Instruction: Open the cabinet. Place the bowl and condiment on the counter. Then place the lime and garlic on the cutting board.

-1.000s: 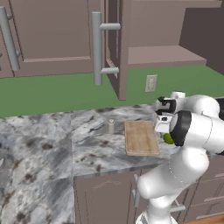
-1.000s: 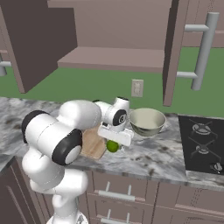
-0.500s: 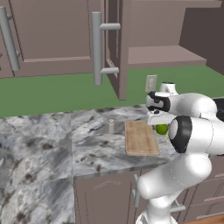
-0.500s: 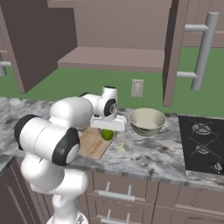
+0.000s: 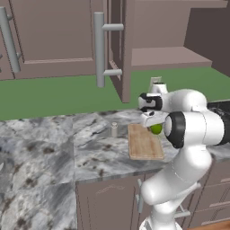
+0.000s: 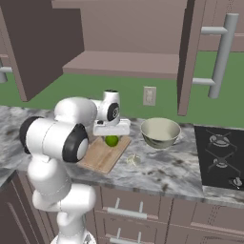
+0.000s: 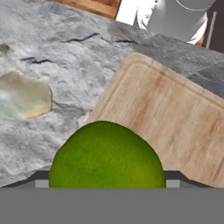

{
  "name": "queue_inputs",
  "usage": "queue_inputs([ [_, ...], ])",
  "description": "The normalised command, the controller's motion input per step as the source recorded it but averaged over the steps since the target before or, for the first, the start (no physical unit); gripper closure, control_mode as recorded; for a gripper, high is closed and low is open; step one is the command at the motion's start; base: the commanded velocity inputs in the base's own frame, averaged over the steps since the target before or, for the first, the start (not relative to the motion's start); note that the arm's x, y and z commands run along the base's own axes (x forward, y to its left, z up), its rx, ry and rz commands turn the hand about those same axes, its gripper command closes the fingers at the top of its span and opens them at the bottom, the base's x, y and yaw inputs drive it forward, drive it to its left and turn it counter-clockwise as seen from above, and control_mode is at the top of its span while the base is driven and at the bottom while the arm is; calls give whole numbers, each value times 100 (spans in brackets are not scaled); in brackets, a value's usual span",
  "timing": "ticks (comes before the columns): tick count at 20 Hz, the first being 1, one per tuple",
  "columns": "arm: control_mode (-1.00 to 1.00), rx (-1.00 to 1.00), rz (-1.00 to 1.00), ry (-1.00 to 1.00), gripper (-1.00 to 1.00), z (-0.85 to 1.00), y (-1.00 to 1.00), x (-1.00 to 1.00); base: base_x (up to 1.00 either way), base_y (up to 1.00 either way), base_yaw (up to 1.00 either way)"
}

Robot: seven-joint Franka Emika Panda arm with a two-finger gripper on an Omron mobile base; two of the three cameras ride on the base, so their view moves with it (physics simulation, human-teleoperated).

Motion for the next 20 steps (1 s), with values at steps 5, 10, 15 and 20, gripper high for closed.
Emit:
queue_inputs([
  [5,-100,0,20,-2,100,-33,33,14,0,0,0],
  [10,-100,0,16,-3,100,-25,27,27,0,0,0],
  [15,-100,0,12,-5,-100,-21,2,29,0,0,0],
  [20,-100,0,4,-12,-100,-1,-2,-22,0,0,0],
])
